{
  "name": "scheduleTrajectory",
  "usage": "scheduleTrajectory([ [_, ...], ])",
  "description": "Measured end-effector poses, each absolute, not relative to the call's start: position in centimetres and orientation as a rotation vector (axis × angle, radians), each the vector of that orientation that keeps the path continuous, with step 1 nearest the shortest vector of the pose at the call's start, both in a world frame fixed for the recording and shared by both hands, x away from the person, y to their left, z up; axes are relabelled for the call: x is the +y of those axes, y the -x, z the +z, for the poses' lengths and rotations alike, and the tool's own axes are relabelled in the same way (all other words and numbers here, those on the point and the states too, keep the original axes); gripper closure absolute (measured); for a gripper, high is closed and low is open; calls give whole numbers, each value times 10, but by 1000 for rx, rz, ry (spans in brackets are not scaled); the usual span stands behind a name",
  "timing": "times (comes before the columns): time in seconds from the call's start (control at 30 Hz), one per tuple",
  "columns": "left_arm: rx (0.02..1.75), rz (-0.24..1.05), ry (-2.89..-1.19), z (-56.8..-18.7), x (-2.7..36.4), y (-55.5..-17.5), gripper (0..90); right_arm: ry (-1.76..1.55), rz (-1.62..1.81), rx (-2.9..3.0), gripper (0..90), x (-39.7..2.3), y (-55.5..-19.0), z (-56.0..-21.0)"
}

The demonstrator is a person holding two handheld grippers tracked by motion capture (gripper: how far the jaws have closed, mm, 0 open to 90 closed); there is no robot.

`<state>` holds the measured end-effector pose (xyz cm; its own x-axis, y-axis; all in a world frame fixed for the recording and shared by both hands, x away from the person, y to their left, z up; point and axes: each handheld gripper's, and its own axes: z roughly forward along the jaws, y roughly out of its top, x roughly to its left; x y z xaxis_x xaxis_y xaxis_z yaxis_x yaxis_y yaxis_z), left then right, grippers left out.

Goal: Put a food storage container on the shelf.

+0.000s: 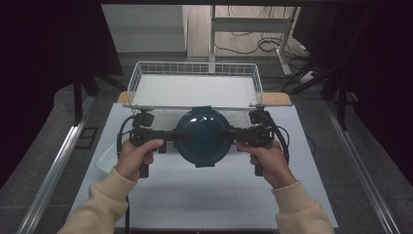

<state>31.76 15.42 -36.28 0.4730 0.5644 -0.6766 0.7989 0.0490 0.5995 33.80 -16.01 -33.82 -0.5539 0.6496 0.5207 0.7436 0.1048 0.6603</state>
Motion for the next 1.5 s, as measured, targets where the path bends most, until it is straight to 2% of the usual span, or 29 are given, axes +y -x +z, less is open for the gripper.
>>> scheduleTrajectory([
  [0.93,1158,-203,-1653,-291,161,-358,405,1360,-1502,-2322,380,-154,-376,-269],
  [1.5,1162,-225,-1641,-279,165,-406,403,1359,-1527,-2313,385,-152,-418,-254],
])
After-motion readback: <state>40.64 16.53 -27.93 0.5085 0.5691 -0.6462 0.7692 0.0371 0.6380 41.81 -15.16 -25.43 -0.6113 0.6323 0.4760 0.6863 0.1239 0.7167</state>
